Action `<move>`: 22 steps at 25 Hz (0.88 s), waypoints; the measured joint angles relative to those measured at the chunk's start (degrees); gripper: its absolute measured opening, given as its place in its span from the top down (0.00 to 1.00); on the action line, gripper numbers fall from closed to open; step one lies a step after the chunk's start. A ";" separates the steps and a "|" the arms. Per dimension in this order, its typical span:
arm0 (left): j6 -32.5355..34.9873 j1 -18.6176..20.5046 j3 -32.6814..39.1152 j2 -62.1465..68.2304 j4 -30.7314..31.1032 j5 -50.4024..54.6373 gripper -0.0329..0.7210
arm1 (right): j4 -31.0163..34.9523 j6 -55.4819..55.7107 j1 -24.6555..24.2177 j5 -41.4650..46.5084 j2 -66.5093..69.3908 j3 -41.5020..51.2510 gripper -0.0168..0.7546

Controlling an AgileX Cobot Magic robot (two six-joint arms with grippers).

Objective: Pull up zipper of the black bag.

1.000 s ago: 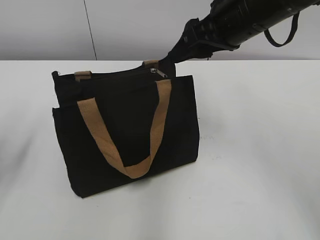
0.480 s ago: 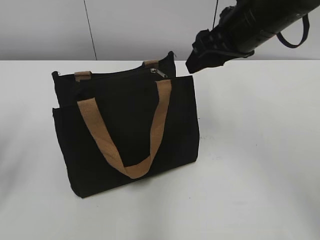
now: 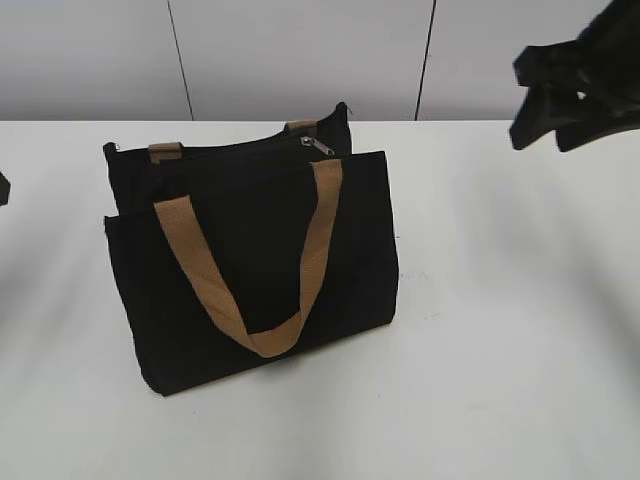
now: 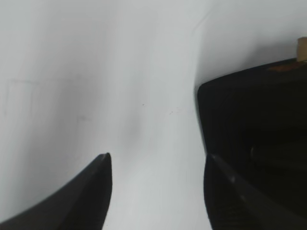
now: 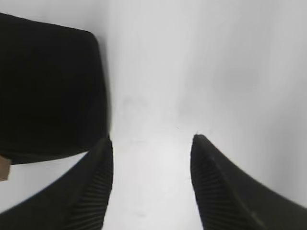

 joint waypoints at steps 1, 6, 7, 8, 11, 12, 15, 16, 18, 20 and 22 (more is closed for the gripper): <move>0.05 0.00 -2.68 0.97 0.05 2.59 0.35 | -0.46 0.00 -1.54 1.57 0.00 0.00 0.46; 0.22 0.00 -11.22 5.02 0.45 12.12 0.35 | -3.45 -2.65 -7.50 7.05 0.00 0.00 0.47; 0.22 0.00 -11.94 5.30 0.57 13.03 0.35 | -4.11 -3.10 -7.97 8.27 0.00 0.00 0.47; 0.22 0.00 -12.28 5.38 0.65 14.12 0.35 | -4.80 -3.46 -8.14 9.64 0.00 0.00 0.47; 0.56 0.00 -12.42 5.38 1.58 18.26 0.35 | -6.40 -3.81 -8.22 14.06 -0.19 0.00 0.47; 0.69 0.00 -12.42 5.38 2.05 19.67 0.34 | -6.61 -3.81 -8.22 15.65 -0.48 0.00 0.47; 0.88 0.00 -12.01 4.32 3.59 22.50 0.34 | -6.93 -3.81 -8.22 17.29 -2.86 1.26 0.47; 0.88 0.00 -11.19 3.08 4.28 22.71 0.34 | -6.93 -3.81 -8.22 17.33 -4.29 2.60 0.47; 0.65 0.00 -8.57 -0.53 6.42 22.91 0.34 | -6.95 -3.86 -8.26 17.51 -8.07 6.12 0.47; -0.42 0.00 -4.99 -5.80 9.27 22.97 0.34 | -7.02 -3.86 -8.26 17.57 -12.62 10.83 0.47; -2.23 0.00 -0.51 -11.30 12.26 22.61 0.34 | -7.02 -3.86 -8.26 17.79 -17.77 15.31 0.47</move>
